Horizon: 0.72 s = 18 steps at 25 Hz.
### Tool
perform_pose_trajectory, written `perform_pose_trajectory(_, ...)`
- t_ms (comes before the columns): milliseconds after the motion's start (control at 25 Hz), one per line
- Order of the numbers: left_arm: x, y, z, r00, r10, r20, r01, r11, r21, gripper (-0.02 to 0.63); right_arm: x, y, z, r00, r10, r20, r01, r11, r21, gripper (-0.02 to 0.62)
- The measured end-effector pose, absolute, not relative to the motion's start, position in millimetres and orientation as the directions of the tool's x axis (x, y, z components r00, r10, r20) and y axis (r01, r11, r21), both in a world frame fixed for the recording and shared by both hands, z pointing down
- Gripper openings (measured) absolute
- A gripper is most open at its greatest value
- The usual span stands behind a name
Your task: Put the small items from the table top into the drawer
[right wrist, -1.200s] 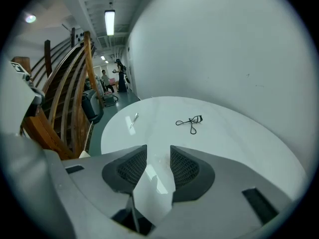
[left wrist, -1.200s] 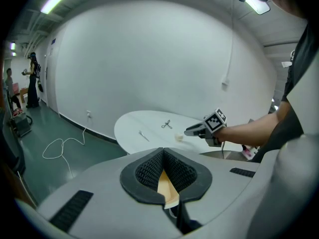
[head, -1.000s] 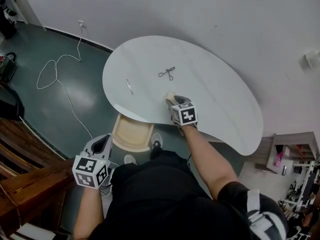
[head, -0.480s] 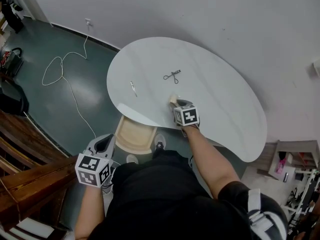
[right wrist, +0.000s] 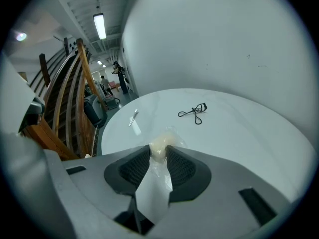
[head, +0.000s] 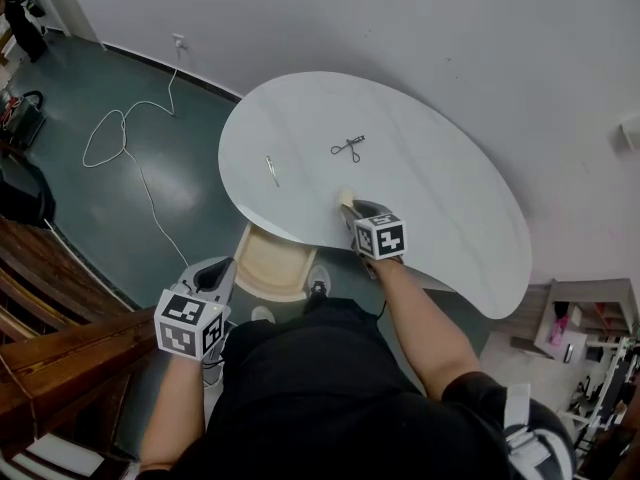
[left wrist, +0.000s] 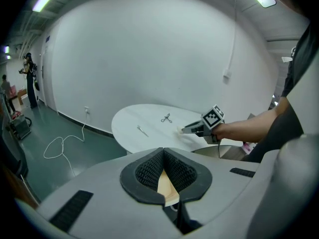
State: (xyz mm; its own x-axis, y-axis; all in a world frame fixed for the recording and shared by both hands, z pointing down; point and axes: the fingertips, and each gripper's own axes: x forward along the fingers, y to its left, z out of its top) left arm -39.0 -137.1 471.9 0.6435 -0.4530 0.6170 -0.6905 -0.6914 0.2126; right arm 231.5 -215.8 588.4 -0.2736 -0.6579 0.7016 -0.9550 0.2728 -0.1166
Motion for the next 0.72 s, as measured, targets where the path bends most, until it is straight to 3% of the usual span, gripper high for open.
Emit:
perform_pose_trajectory(440,-59,-119,491,0.662,-0.425,0.617,-0.666,-0.711,0.225,0.015,156,-154,573,-0.36,-0.636,0.683,-0.909,0.405,-0.101,0.108)
perform_pose_trajectory(720,-67,-104,502,0.672,-0.413,0.614,-0.655,-0.718,0.234,0.015,101,-107,596,-0.44,-0.544,0.715,-0.85,0.51,-0.135,0.109)
